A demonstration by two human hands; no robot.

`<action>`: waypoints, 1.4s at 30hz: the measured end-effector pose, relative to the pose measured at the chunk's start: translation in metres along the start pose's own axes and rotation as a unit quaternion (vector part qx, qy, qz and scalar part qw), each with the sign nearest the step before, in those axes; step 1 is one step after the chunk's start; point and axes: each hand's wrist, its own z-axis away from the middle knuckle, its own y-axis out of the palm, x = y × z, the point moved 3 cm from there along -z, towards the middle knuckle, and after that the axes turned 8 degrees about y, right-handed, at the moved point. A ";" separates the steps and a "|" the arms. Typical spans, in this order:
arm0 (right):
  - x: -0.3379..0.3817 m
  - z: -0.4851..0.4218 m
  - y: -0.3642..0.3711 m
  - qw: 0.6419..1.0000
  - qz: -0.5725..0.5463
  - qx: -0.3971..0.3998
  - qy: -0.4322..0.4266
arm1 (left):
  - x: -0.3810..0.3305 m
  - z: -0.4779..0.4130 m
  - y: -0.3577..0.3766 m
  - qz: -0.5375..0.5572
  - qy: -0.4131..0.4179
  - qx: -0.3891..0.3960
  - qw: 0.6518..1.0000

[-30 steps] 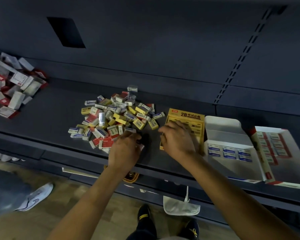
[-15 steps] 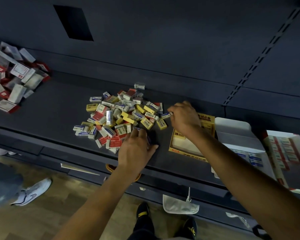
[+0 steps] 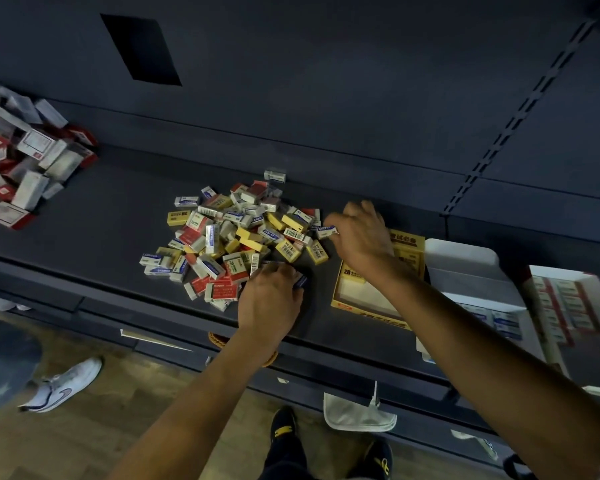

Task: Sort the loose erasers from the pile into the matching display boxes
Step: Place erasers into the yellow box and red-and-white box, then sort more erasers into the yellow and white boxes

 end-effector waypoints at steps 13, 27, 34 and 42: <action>-0.019 0.038 -0.020 0.958 -0.283 0.047 -0.001 | -0.020 -0.021 -0.008 0.066 0.066 -0.074 0.993; -0.072 0.080 -0.044 0.980 -0.180 0.068 0.044 | -0.066 -0.033 0.005 0.147 0.160 -0.042 0.975; -0.104 0.095 -0.044 0.979 -0.182 0.058 0.075 | -0.095 -0.038 0.015 0.168 0.192 -0.012 0.967; -0.139 0.117 -0.063 0.986 -0.120 0.053 0.104 | -0.131 -0.041 0.028 0.146 0.225 0.031 0.963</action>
